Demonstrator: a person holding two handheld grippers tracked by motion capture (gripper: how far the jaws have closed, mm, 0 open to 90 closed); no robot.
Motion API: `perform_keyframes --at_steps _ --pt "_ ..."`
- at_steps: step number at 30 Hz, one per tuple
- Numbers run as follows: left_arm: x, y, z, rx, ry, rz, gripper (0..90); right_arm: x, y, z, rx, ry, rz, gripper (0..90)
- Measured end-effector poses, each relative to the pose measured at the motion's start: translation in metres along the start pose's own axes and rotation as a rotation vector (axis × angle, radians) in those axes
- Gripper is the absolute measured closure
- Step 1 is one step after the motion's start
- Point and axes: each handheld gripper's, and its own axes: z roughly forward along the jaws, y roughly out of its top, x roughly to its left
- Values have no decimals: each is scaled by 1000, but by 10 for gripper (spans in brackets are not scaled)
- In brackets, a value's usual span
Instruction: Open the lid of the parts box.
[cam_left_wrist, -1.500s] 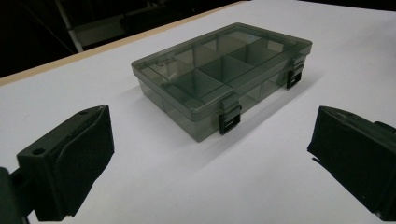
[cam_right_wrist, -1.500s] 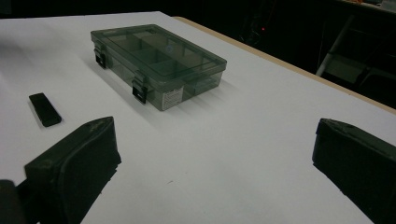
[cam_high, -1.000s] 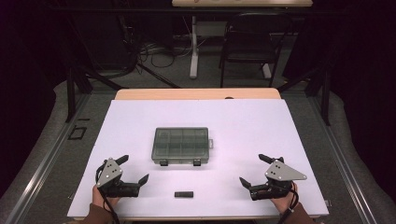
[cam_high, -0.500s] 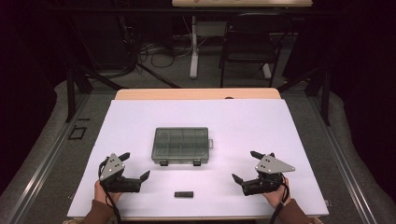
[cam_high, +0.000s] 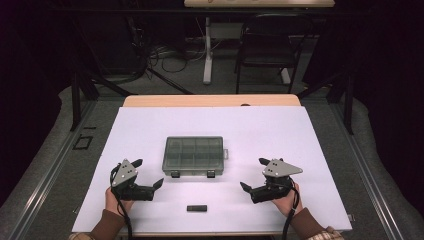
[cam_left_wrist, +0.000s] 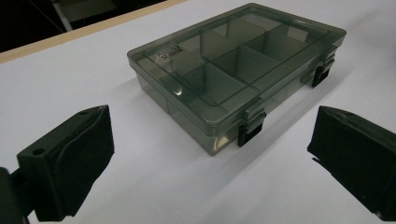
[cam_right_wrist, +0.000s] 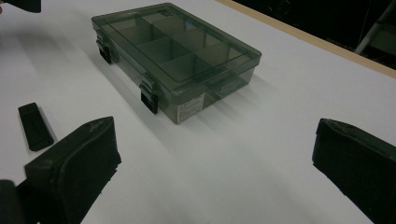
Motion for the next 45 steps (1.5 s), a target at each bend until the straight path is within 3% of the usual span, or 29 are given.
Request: perform_keyframes --at_steps 5,15,28,45 --pt "3 1 2 -6 -3 -19 0 0 6 10 10 13 4 0" --pt "6 4 7 -9 -5 -12 0 4 20 33 39 47 4 0" --pt "8 7 12 -1 0 -22 0 6 31 50 59 86 5 0" --pt "7 8 23 38 -16 4 0 9 40 72 113 117 15 0"
